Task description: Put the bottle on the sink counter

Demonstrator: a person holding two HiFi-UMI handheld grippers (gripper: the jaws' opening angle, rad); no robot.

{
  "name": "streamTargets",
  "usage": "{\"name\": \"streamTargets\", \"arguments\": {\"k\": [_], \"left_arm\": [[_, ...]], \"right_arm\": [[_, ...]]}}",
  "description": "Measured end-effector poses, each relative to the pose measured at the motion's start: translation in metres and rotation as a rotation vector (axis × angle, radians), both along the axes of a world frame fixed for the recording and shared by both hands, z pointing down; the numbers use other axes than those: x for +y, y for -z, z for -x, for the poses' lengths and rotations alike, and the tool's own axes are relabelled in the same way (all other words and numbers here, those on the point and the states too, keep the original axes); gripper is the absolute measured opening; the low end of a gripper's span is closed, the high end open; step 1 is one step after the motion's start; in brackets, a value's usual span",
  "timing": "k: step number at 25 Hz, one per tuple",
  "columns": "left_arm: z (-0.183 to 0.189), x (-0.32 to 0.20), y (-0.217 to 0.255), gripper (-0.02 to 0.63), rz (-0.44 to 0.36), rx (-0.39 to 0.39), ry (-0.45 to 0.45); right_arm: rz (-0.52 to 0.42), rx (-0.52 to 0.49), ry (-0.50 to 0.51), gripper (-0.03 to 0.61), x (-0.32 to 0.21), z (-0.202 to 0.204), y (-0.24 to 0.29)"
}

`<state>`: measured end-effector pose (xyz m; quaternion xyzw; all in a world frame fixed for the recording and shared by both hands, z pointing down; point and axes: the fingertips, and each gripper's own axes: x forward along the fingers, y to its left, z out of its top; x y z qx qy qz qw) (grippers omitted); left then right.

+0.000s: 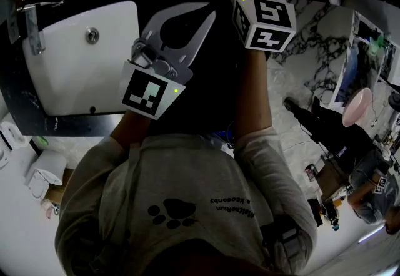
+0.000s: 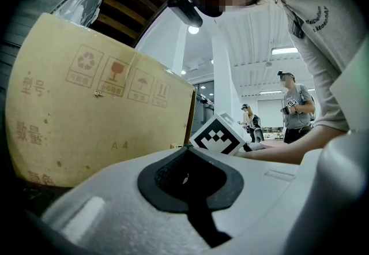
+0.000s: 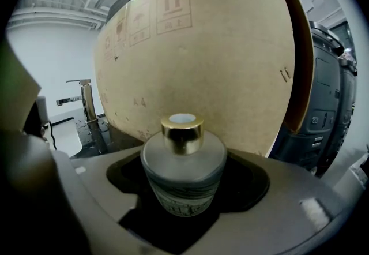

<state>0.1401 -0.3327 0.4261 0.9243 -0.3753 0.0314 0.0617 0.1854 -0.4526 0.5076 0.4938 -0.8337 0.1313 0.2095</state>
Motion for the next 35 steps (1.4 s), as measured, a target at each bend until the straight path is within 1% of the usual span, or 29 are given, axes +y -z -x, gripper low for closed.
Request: {"name": "streamTargets", "arguments": {"k": [3, 11, 13, 14, 17, 21, 23, 25, 26, 29, 30, 31, 35], "left_arm": [[0.002, 0.000, 0.003, 0.000, -0.001, 0.012, 0.007], [0.009, 0.006, 0.013, 0.000, -0.017, 0.013, 0.004], [0.011, 0.008, 0.017, 0.000, -0.019, 0.020, 0.003], [0.013, 0.010, 0.019, 0.000, -0.018, 0.025, 0.002], [0.020, 0.017, 0.024, 0.000, -0.013, 0.038, 0.000], [0.029, 0.027, 0.035, 0.000, -0.023, 0.051, -0.005], [0.033, 0.034, 0.039, 0.000, -0.031, 0.038, -0.012], [0.039, 0.043, 0.040, 0.000, -0.029, 0.020, -0.016], [0.041, 0.048, 0.041, 0.000, -0.026, 0.018, -0.018], [0.050, 0.062, 0.047, 0.000, -0.027, 0.021, -0.032], [0.053, 0.068, 0.050, 0.000, -0.031, 0.019, -0.038], [0.055, 0.073, 0.053, 0.000, -0.036, 0.017, -0.045], [0.065, 0.091, 0.069, 0.001, -0.051, 0.025, -0.061]], "right_arm": [[0.010, 0.012, 0.004, 0.337, 0.001, 0.000, -0.002], [0.043, 0.025, 0.001, 0.345, 0.003, 0.001, -0.005], [0.062, 0.039, -0.011, 0.385, 0.007, 0.001, -0.006], [0.068, 0.043, -0.017, 0.388, 0.011, 0.001, -0.006], [0.076, 0.059, -0.050, 0.395, 0.024, -0.004, -0.004], [0.088, 0.064, -0.119, 0.396, 0.047, -0.016, 0.006], [0.102, 0.066, -0.143, 0.394, 0.064, -0.020, 0.011], [0.097, 0.075, -0.171, 0.392, 0.082, -0.022, 0.019], [0.079, 0.080, -0.188, 0.373, 0.090, -0.024, 0.025], [-0.008, 0.096, -0.239, 0.253, 0.114, -0.028, 0.049], [-0.033, 0.101, -0.253, 0.224, 0.122, -0.028, 0.057], [-0.054, 0.103, -0.266, 0.202, 0.131, -0.028, 0.065], [-0.117, 0.117, -0.308, 0.068, 0.164, -0.024, 0.091]]}}
